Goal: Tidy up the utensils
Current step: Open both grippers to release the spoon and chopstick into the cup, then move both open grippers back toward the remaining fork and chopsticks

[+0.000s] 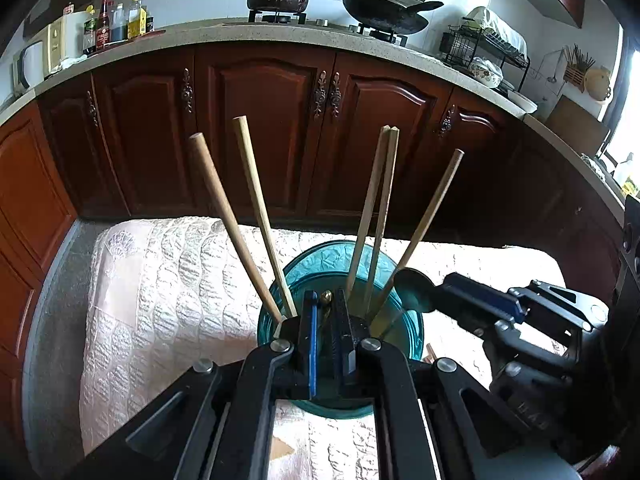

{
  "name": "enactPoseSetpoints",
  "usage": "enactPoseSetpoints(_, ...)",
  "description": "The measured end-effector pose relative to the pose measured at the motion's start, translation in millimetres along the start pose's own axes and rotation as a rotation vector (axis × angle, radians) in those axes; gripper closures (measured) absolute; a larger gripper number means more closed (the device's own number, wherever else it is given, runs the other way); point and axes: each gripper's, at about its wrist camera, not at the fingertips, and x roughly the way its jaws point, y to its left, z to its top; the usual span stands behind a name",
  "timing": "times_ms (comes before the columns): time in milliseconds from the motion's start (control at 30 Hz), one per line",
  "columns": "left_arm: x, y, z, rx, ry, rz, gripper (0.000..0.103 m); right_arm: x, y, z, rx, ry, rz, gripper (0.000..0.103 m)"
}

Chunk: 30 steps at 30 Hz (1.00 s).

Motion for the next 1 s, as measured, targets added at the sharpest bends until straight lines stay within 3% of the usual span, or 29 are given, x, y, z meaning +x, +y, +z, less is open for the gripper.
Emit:
enactPoseSetpoints(100, -11.0, 2.4, -1.7, -0.001, -0.013, -0.007, 0.095, -8.5, -5.6, -1.9, 0.026, -0.004, 0.0, 0.088)
enactPoseSetpoints(167, -17.0, 3.3, -2.3, -0.004, -0.015, -0.013, 0.087, -13.3, -10.4, -3.6, 0.051, -0.006, -0.002, 0.085)
enactPoseSetpoints(233, -25.3, 6.2, -4.5, -0.013, -0.024, -0.015, 0.073, -17.7, -14.0, -6.4, 0.075, -0.005, -0.001, 0.084)
enactPoseSetpoints(433, -43.2, 9.1, -15.4, -0.029, -0.043, -0.003, 0.057, -29.5, -19.8, -15.6, 0.149, 0.009, -0.002, 0.079)
enactPoseSetpoints(733, -57.2, -7.4, -44.5, -0.005, -0.06, 0.041, 0.043, -42.2, -12.1, -40.5, 0.183, 0.055, -0.032, 0.077)
enactPoseSetpoints(1000, -58.9, -31.7, -65.5, 0.015, -0.051, 0.045, 0.041, -69.0, -17.5, -66.3, 0.23, 0.071, -0.072, 0.075)
